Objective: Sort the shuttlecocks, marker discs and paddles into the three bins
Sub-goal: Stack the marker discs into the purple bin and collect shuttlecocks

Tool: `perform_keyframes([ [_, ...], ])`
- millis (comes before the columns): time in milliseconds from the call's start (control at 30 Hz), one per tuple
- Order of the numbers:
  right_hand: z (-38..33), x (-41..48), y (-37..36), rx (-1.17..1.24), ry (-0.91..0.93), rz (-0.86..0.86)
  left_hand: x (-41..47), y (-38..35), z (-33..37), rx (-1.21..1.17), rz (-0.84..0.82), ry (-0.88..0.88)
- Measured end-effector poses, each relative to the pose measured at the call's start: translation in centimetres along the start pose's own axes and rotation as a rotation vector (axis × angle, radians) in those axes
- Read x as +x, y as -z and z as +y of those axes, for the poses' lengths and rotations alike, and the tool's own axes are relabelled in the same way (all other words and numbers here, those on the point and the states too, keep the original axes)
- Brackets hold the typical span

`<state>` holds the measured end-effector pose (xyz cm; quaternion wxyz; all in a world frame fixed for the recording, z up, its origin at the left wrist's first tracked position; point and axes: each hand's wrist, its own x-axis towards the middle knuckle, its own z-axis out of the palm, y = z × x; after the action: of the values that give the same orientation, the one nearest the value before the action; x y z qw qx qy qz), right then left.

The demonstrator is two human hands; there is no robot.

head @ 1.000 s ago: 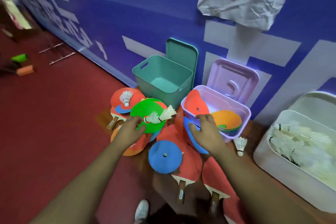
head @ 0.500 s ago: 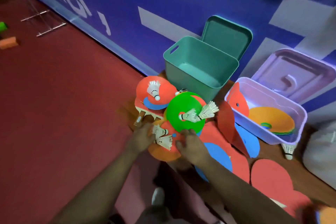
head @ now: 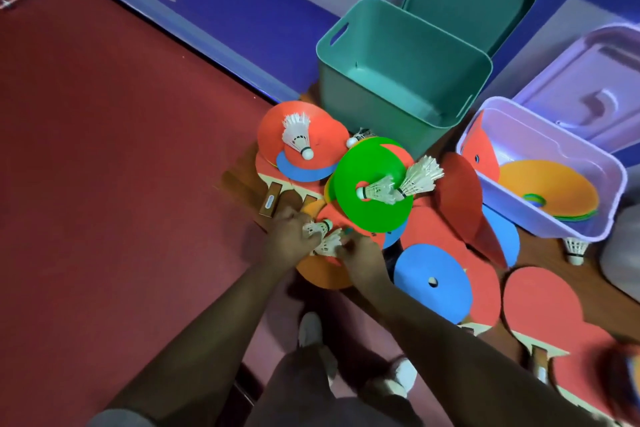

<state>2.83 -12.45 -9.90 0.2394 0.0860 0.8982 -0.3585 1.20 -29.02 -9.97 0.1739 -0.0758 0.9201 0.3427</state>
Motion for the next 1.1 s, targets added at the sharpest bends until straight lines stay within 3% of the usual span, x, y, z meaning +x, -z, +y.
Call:
perform_keyframes([
  [367, -3.4, -2.0, 5.6, 0.242, 0.177, 0.121, -1.4, 4.8, 2.4, -0.592, 0.144, 0.233],
  [500, -4.8, -2.2, 8.2, 0.309, 0.283, 0.222, -1.4, 5.9, 4.1, -1.031, 0.048, 0.290],
  [633, -5.8, -2.5, 10.2, 0.312, 0.338, 0.308, -1.3, 6.2, 6.5, -1.249, -0.130, 0.184],
  [767, -5.5, -2.9, 11.6, 0.311, 0.355, 0.318, -0.9, 5.6, 7.4, -1.177, -0.246, 0.074],
  [833, -5.1, -3.1, 12.4, 0.325, 0.364, 0.345, -0.9, 5.3, 7.8, -1.122, -0.205, 0.104],
  [1000, -4.3, -3.1, 14.1, 0.418, 0.349, 0.424, -0.2, 4.2, 7.7, -1.353, -0.048, 0.219],
  [1100, -4.4, -3.0, 13.9, 0.391, 0.379, 0.358, -0.1, 3.8, 8.1, -1.355, -0.092, 0.142],
])
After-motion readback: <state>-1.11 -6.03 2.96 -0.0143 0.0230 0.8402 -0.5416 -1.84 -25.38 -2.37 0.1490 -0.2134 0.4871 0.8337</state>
